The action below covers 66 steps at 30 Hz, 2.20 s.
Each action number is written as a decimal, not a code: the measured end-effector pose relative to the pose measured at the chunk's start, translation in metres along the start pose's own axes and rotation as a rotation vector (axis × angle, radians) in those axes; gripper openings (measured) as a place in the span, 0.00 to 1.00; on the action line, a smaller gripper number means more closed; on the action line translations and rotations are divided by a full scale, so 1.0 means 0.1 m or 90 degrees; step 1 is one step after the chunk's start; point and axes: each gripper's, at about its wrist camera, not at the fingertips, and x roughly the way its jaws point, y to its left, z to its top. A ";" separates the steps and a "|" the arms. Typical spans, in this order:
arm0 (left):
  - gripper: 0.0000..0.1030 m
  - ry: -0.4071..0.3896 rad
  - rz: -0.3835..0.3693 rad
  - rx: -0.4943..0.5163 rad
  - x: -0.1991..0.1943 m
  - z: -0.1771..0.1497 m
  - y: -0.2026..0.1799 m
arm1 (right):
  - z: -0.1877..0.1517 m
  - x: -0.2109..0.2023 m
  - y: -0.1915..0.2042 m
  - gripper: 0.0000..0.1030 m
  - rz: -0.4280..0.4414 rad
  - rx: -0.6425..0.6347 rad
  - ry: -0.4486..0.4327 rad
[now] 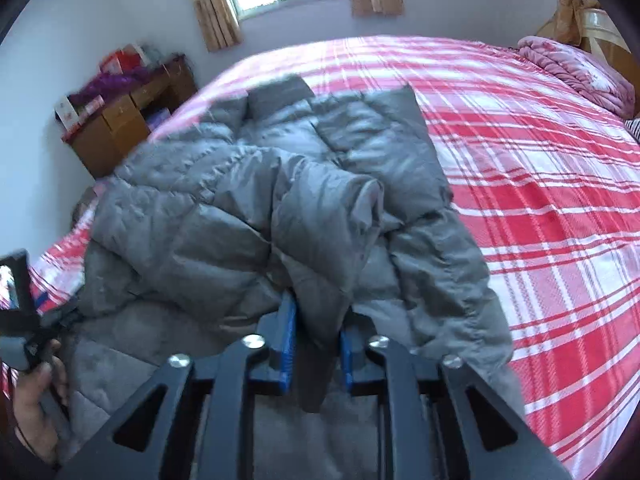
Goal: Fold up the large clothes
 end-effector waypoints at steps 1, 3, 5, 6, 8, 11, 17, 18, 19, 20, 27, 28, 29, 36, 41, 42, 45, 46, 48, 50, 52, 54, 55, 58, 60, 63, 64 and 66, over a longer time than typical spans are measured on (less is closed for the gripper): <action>0.92 0.013 -0.020 0.001 -0.02 0.01 0.03 | 0.00 0.02 -0.03 0.49 -0.013 0.000 0.004; 0.92 0.031 -0.055 0.001 -0.12 0.08 0.11 | 0.00 -0.01 -0.10 0.70 -0.030 0.014 0.003; 0.92 0.014 -0.082 -0.009 -0.31 0.20 0.19 | 0.00 -0.21 -0.15 0.70 -0.030 0.031 -0.037; 0.92 -0.006 -0.097 -0.016 -0.44 0.31 0.21 | 0.01 -0.35 -0.17 0.70 -0.052 0.034 -0.069; 0.92 -0.041 -0.125 -0.029 -0.64 0.55 0.18 | 0.07 -0.55 -0.17 0.66 -0.054 0.048 -0.115; 0.92 -0.084 -0.173 -0.040 -0.79 0.92 -0.03 | 0.22 -0.64 -0.02 0.56 -0.023 0.053 -0.138; 0.92 -0.077 -0.131 -0.029 -0.29 1.11 -0.66 | 0.34 -0.26 0.27 0.54 0.008 0.050 -0.117; 0.92 -0.059 -0.116 -0.021 -0.16 1.10 -0.73 | 0.35 -0.14 0.29 0.54 0.017 0.050 -0.101; 0.92 -0.040 -0.103 -0.013 0.00 1.06 -0.80 | 0.33 -0.04 0.31 0.54 0.020 0.049 -0.088; 0.92 -0.023 -0.087 -0.005 0.16 1.03 -0.84 | 0.31 0.06 0.30 0.54 0.016 0.049 -0.082; 0.94 0.010 -0.122 -0.028 0.45 0.86 -0.83 | 0.17 0.42 0.30 0.54 -0.001 0.005 -0.074; 0.95 0.013 -0.120 -0.026 0.46 0.86 -0.84 | 0.15 0.46 0.29 0.54 -0.001 0.006 -0.071; 0.96 0.015 -0.117 -0.024 0.47 0.86 -0.85 | 0.15 0.48 0.28 0.54 -0.001 0.008 -0.069; 0.97 0.019 -0.110 -0.026 0.51 0.87 -0.86 | 0.15 0.53 0.30 0.54 -0.021 -0.001 -0.060; 0.97 0.035 -0.106 -0.020 0.46 0.91 -0.78 | 0.14 0.56 0.34 0.54 -0.037 -0.013 -0.055; 0.97 0.041 -0.103 -0.021 0.41 0.93 -0.73 | 0.14 0.56 0.34 0.54 -0.041 -0.017 -0.052; 0.97 0.010 -0.130 -0.049 0.07 1.07 -0.51 | 0.18 0.38 0.36 0.51 -0.061 -0.033 -0.055; 0.97 -0.010 -0.139 -0.063 -0.04 1.14 -0.45 | 0.20 0.28 0.35 0.51 -0.062 -0.025 -0.072; 0.97 -0.021 -0.149 -0.092 -0.15 1.28 -0.43 | 0.29 0.04 0.36 0.51 -0.084 -0.014 -0.122; 0.97 -0.014 -0.154 -0.113 -0.15 1.42 -0.50 | 0.46 -0.09 0.44 0.51 -0.094 -0.009 -0.147; 0.97 0.001 -0.129 -0.111 -0.05 1.51 -0.65 | 0.62 -0.07 0.54 0.51 -0.095 0.003 -0.150; 0.97 0.017 -0.122 -0.105 0.10 1.53 -0.82 | 0.74 0.08 0.63 0.51 -0.100 0.004 -0.142; 0.97 0.020 -0.107 -0.098 0.20 1.52 -0.89 | 0.79 0.18 0.66 0.51 -0.101 0.004 -0.137; 0.97 0.056 -0.087 -0.077 0.54 1.45 -1.02 | 0.85 0.52 0.67 0.51 -0.083 0.012 -0.107; 0.97 0.076 -0.085 -0.077 0.71 1.38 -1.03 | 0.82 0.73 0.66 0.52 -0.091 0.007 -0.085; 0.98 0.079 -0.124 -0.095 0.84 1.28 -0.99 | 0.70 0.94 0.64 0.53 -0.088 -0.002 -0.069; 0.99 0.084 -0.129 -0.099 0.87 1.28 -0.99 | 0.69 0.94 0.63 0.53 -0.086 -0.004 -0.071; 0.99 0.087 -0.135 -0.107 0.89 1.25 -0.97 | 0.69 0.97 0.63 0.54 -0.089 -0.006 -0.064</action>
